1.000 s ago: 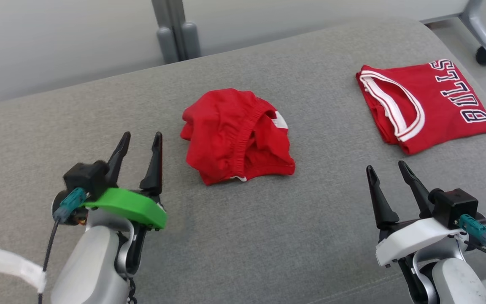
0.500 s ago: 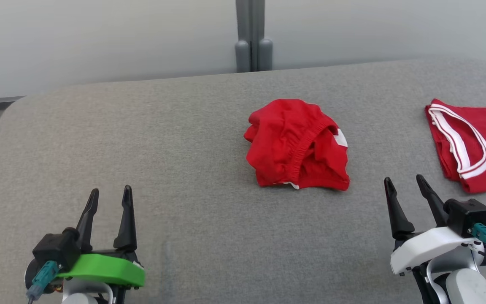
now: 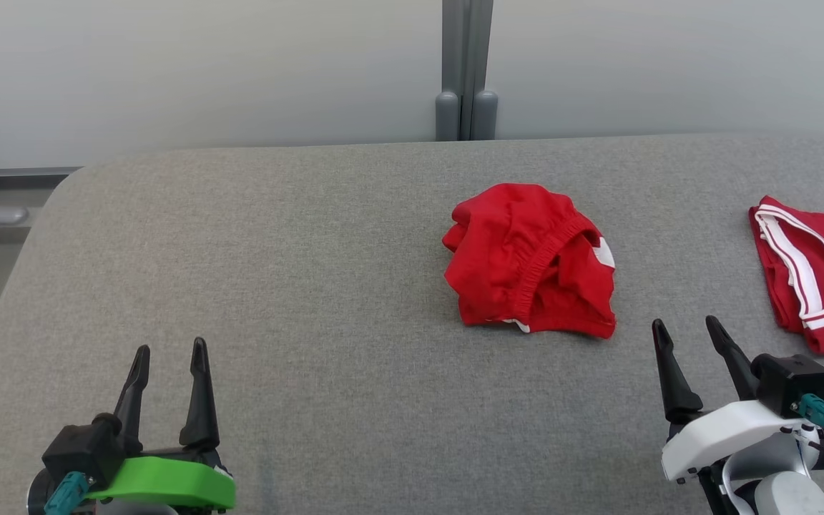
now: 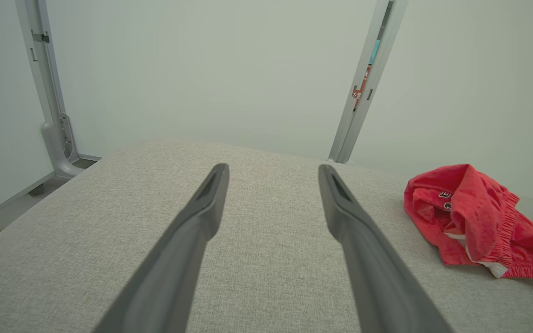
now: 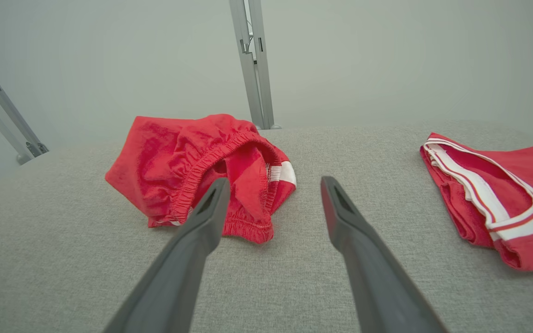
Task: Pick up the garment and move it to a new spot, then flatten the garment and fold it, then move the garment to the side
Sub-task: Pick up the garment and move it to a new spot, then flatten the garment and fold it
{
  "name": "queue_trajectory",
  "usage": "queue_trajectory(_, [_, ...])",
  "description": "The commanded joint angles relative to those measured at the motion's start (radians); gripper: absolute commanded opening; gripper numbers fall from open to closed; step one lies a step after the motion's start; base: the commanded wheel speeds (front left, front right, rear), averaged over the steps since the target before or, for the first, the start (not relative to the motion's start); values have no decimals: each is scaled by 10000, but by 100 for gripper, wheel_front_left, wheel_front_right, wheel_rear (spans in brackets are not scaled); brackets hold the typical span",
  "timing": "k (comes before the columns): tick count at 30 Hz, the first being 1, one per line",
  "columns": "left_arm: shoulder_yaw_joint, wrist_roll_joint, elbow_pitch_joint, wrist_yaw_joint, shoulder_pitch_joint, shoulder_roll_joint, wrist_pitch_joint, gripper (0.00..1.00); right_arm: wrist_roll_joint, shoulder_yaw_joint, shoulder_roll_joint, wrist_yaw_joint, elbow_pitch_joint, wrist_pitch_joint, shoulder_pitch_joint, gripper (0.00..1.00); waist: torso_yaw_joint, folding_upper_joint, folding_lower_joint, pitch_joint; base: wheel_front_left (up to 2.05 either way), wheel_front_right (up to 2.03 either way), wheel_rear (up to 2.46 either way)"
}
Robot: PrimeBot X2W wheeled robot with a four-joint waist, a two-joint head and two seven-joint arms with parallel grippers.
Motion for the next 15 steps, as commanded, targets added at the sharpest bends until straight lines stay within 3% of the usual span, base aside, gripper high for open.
queue_trajectory(1, [65, 124, -21, -47, 210, -40, -23, 100, -52, -34, -3, -16, -24, 38, 52, 100, -31, -1, 0, 13, 0, 0, 0])
queue_trajectory(15, [194, 177, 116, -267, 44, -186, -24, 100, -97, 183, 33, -16, -4, 14, -192, 100, -185, -1, 0, 175, 0, 0, 0])
